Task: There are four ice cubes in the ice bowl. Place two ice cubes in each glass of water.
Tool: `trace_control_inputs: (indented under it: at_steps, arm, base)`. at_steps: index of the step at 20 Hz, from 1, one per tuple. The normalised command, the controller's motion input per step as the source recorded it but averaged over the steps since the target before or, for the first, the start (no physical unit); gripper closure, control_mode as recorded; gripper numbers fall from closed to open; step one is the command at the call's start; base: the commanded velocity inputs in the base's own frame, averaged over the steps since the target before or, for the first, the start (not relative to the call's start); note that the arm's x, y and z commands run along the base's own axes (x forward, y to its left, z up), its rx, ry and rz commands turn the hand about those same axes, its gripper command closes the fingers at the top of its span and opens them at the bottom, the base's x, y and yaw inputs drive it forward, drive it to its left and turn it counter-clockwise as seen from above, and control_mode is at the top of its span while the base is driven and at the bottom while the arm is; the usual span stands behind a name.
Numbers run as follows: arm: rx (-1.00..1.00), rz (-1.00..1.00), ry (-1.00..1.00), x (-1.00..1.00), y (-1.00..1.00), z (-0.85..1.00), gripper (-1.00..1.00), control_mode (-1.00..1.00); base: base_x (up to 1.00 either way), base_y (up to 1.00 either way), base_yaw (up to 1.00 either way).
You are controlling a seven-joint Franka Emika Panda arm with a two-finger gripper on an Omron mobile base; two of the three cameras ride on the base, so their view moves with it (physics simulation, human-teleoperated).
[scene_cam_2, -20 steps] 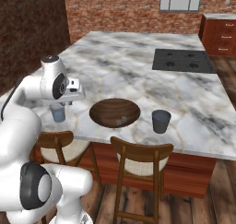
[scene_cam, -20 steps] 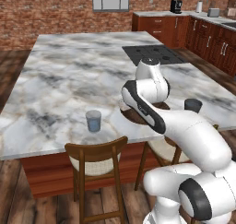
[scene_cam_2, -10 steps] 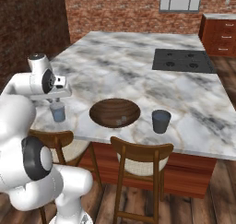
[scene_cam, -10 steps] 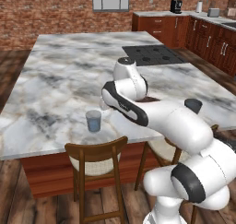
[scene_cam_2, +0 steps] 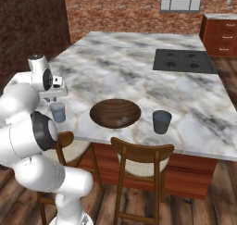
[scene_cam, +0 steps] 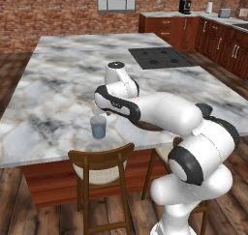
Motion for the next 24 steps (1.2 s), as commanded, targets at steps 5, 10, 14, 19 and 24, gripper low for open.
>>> trace_control_inputs:
  at_steps: [5,10,14,19,24]
  arm:
    - [0.01,0.0,0.0,0.44,0.08,-0.23,1.0,-1.0]
    - [0.02,0.0,0.0,0.38,0.1,-0.24,1.0,-1.0]
    - [0.02,0.0,0.0,0.33,0.12,-0.29,1.0,-1.0]
    - [0.0,0.0,0.0,0.28,0.19,-0.26,1.0,-1.0]
    - [0.0,0.0,0.0,0.26,0.19,-0.22,1.0,-1.0]
  base:
    - [0.0,0.0,0.0]
    - [0.0,0.0,0.0]
    - [0.0,0.0,0.0]
    - [0.0,0.0,0.0]
    - [0.0,0.0,0.0]
